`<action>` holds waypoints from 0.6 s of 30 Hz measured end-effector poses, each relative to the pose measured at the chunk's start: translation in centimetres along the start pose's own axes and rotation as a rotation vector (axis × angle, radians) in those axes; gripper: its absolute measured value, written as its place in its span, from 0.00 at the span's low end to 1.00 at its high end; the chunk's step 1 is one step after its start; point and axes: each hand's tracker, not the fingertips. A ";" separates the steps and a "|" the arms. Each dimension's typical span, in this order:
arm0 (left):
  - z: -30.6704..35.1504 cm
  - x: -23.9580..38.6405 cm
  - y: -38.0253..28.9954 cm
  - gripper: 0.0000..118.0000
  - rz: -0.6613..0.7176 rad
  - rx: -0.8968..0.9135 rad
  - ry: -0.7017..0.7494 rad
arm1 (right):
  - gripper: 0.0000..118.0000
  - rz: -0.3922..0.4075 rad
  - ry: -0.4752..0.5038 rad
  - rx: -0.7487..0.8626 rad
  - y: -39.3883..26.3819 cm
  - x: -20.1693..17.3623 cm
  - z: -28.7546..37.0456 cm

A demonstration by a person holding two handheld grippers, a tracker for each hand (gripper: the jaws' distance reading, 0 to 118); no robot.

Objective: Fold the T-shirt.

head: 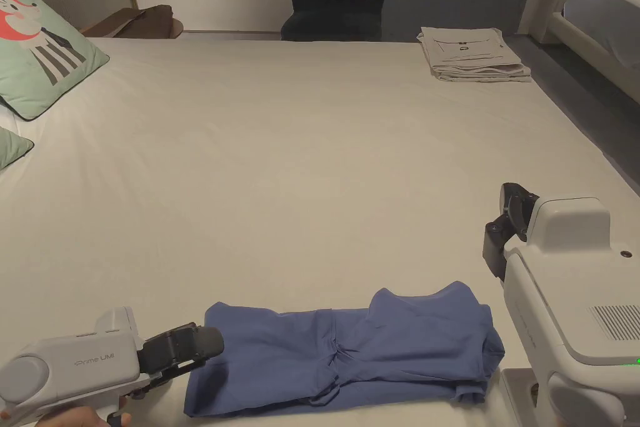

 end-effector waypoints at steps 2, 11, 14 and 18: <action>-1.0 -0.9 0.2 0.90 0.015 -0.024 0.008 | 0.00 0.009 0.002 -0.005 0.0 -0.2 -0.2; -2.3 -0.2 0.4 0.29 0.006 -0.018 -0.008 | 0.00 0.009 0.018 -0.011 -0.1 -0.8 -0.7; -3.0 -0.5 0.3 0.07 -0.015 -0.009 0.012 | 0.00 0.007 0.021 -0.009 -0.1 -0.7 -0.6; -2.4 -0.4 0.5 0.05 0.021 0.017 0.000 | 0.00 0.007 0.016 -0.007 -0.1 -0.4 -0.6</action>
